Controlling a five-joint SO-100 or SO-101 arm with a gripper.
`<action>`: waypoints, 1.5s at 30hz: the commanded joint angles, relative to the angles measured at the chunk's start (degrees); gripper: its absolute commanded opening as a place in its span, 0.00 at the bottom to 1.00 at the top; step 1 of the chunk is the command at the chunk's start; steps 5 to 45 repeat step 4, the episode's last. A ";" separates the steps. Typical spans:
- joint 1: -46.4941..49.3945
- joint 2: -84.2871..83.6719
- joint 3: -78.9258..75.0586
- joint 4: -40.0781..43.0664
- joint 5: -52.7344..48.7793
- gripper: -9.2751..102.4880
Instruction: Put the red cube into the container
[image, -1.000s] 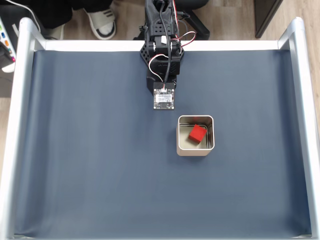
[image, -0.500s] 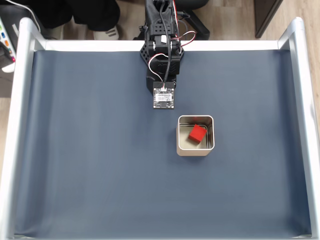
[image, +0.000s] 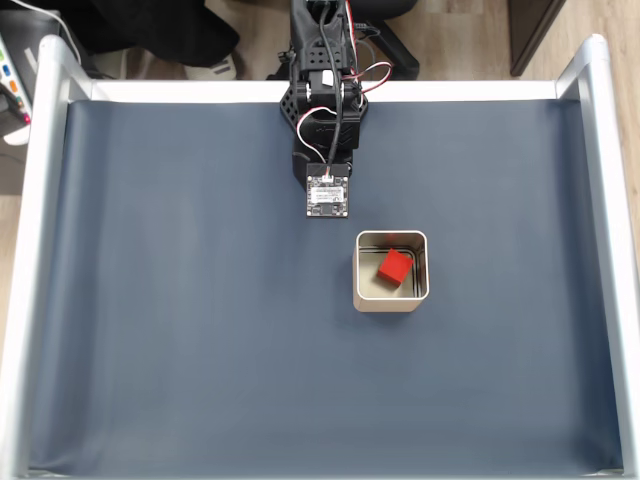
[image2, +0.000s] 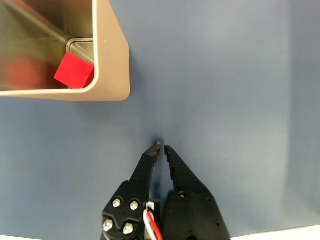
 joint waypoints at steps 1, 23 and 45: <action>0.44 -0.18 -0.44 0.35 -0.44 0.09; 0.44 -0.18 -0.44 0.35 -0.44 0.09; 0.44 -0.18 -0.44 0.35 -0.44 0.09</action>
